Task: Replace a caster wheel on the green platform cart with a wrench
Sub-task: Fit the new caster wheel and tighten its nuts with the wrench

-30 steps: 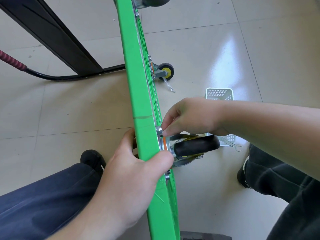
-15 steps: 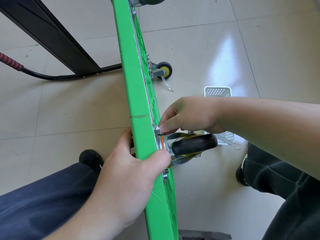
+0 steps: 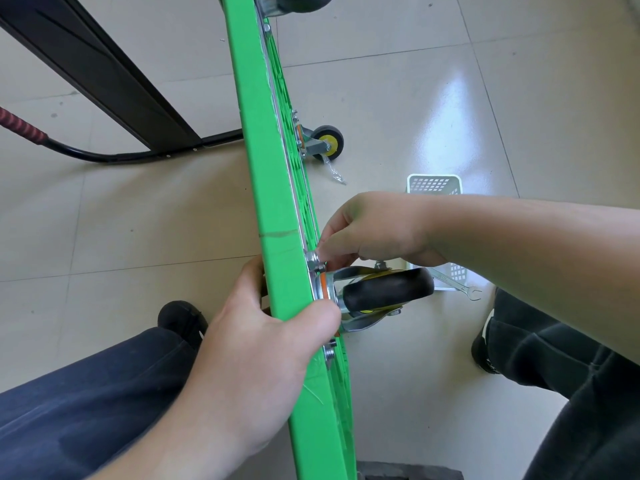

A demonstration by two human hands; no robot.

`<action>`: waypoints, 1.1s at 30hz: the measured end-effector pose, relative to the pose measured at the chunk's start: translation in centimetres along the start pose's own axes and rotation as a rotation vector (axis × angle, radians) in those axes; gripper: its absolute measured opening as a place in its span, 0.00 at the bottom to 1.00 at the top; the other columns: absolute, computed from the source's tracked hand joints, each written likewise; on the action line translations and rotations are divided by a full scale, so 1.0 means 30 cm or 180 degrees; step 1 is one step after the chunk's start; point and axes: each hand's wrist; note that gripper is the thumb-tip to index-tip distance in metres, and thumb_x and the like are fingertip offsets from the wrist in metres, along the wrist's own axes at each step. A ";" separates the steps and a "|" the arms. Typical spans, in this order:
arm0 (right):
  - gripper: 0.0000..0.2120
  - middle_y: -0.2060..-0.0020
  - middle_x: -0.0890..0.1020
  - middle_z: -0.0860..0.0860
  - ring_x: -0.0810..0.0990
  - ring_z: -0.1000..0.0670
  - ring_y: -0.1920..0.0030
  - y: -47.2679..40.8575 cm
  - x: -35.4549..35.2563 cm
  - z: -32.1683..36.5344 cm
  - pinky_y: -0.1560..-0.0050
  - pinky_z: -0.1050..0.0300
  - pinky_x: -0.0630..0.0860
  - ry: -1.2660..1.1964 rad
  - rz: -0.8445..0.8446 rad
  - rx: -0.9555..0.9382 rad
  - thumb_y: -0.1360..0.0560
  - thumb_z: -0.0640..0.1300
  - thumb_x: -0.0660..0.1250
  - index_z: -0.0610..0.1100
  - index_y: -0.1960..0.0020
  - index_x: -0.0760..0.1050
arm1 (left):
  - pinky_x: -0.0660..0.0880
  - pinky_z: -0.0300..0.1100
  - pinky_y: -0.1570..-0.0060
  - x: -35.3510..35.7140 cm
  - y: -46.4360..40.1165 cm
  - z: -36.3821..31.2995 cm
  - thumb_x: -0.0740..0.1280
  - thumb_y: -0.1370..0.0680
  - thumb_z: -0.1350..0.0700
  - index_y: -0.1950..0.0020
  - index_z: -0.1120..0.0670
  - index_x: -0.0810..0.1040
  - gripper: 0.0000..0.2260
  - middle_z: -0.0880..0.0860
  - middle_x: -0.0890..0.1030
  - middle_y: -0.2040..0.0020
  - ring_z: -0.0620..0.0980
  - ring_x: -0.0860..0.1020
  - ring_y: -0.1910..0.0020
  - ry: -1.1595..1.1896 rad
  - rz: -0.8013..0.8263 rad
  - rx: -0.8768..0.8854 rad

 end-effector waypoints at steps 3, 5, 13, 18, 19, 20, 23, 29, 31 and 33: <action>0.05 0.68 0.83 0.55 0.76 0.56 0.68 0.003 -0.006 -0.002 0.70 0.64 0.70 0.0107 0.0092 0.0016 0.27 0.46 0.77 0.45 0.54 0.86 | 0.81 0.62 0.45 -0.001 -0.002 0.000 0.72 0.32 0.44 0.41 0.39 0.80 0.20 0.44 0.87 0.49 0.53 0.86 0.48 -0.0029 0.0036 0.0006; 0.04 0.71 0.81 0.58 0.74 0.57 0.71 0.002 -0.007 -0.003 0.69 0.64 0.69 0.0128 0.0098 0.0017 0.27 0.46 0.77 0.45 0.53 0.87 | 0.81 0.62 0.45 -0.002 -0.003 -0.001 0.72 0.32 0.44 0.40 0.39 0.80 0.20 0.45 0.87 0.49 0.53 0.85 0.48 -0.0037 0.0042 0.0001; 0.12 0.56 0.82 0.49 0.75 0.50 0.58 0.002 -0.008 0.001 0.59 0.58 0.70 0.0303 0.0119 0.0030 0.24 0.54 0.75 0.45 0.51 0.85 | 0.81 0.62 0.46 0.000 0.002 -0.008 0.71 0.33 0.44 0.41 0.39 0.79 0.20 0.46 0.87 0.50 0.54 0.85 0.49 -0.0050 0.0028 -0.0014; 0.21 0.55 0.84 0.44 0.73 0.49 0.59 0.003 -0.004 0.003 0.55 0.54 0.72 0.0683 0.0149 0.0057 0.20 0.59 0.68 0.40 0.49 0.84 | 0.81 0.61 0.45 0.001 0.008 -0.020 0.71 0.34 0.44 0.42 0.38 0.80 0.20 0.44 0.87 0.51 0.52 0.85 0.49 -0.0105 -0.0020 -0.0040; 0.22 0.60 0.81 0.45 0.72 0.48 0.60 0.001 -0.001 0.002 0.56 0.54 0.71 0.0721 0.0147 0.0059 0.20 0.59 0.67 0.38 0.50 0.83 | 0.81 0.60 0.45 0.002 0.009 -0.021 0.71 0.35 0.44 0.42 0.38 0.80 0.20 0.44 0.87 0.51 0.51 0.85 0.49 -0.0112 -0.0034 -0.0053; 0.22 0.61 0.79 0.46 0.72 0.48 0.60 0.000 0.001 0.003 0.55 0.54 0.71 0.0742 0.0138 0.0055 0.20 0.59 0.66 0.38 0.51 0.83 | 0.81 0.60 0.45 0.002 0.011 -0.023 0.71 0.35 0.44 0.43 0.38 0.79 0.20 0.44 0.87 0.52 0.51 0.85 0.50 -0.0121 -0.0039 -0.0063; 0.18 0.51 0.85 0.48 0.81 0.46 0.49 -0.005 0.000 0.011 0.48 0.52 0.76 0.0686 0.0115 0.0015 0.19 0.57 0.64 0.46 0.51 0.85 | 0.81 0.59 0.45 0.001 0.013 -0.030 0.70 0.34 0.44 0.41 0.38 0.79 0.21 0.44 0.86 0.51 0.49 0.85 0.50 -0.0153 -0.0029 -0.0075; 0.06 0.55 0.82 0.54 0.78 0.51 0.50 0.004 -0.026 0.026 0.50 0.55 0.74 0.0525 0.0042 -0.0118 0.26 0.50 0.75 0.48 0.53 0.85 | 0.81 0.59 0.46 0.002 0.013 -0.031 0.71 0.34 0.44 0.42 0.39 0.79 0.20 0.44 0.86 0.51 0.49 0.85 0.50 -0.0148 -0.0027 -0.0095; 0.07 0.60 0.80 0.54 0.76 0.51 0.57 0.006 -0.016 0.023 0.56 0.56 0.72 0.0561 0.0124 -0.0085 0.27 0.50 0.76 0.47 0.53 0.85 | 0.81 0.59 0.46 0.002 0.013 -0.033 0.71 0.34 0.43 0.42 0.39 0.79 0.20 0.43 0.86 0.52 0.49 0.85 0.51 -0.0168 -0.0036 -0.0096; 0.08 0.63 0.78 0.54 0.74 0.51 0.60 0.005 -0.009 0.022 0.59 0.57 0.69 0.0573 0.0147 -0.0041 0.25 0.51 0.75 0.46 0.53 0.85 | 0.81 0.60 0.47 0.001 0.014 -0.034 0.71 0.34 0.43 0.43 0.40 0.79 0.19 0.44 0.86 0.52 0.49 0.85 0.51 -0.0166 -0.0018 -0.0101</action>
Point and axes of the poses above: each hand's wrist, its own y-axis away from the middle knuckle, its own x-axis out of the palm, z = x × y
